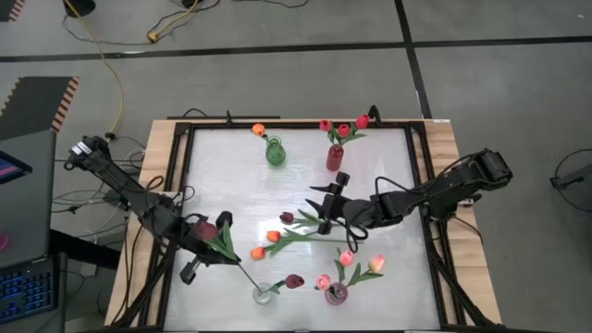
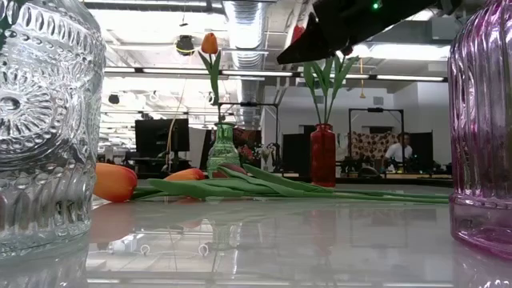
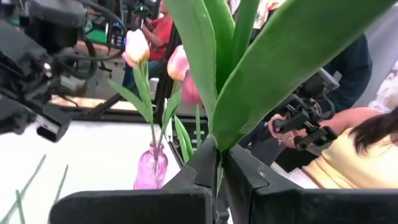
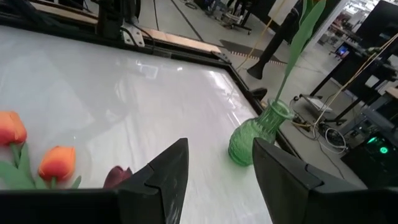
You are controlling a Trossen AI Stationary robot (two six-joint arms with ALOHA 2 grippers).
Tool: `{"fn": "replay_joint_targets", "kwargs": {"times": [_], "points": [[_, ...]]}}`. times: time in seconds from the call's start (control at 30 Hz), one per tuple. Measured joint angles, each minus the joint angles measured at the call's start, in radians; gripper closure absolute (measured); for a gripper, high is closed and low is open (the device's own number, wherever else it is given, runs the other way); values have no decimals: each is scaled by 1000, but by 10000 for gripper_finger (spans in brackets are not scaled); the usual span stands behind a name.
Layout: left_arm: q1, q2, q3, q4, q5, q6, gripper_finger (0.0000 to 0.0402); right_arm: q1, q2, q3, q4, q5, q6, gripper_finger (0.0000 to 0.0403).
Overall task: Sort flowers into vase by color
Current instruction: Put the dark red flower into the transparent vase
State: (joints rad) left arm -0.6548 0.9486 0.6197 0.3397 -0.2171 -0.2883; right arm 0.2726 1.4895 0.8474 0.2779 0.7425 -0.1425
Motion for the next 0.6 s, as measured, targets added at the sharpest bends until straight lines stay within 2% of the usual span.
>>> {"fn": "replay_joint_targets", "kwargs": {"times": [0.4, 0.6], "points": [[-1, 69, 0, -3, 4, -28, 399, 0, 0, 0, -76, -7, 67, 200], [-1, 115, 0, -9, 4, -2, 377, 0, 0, 0, -77, -7, 67, 200]]}}
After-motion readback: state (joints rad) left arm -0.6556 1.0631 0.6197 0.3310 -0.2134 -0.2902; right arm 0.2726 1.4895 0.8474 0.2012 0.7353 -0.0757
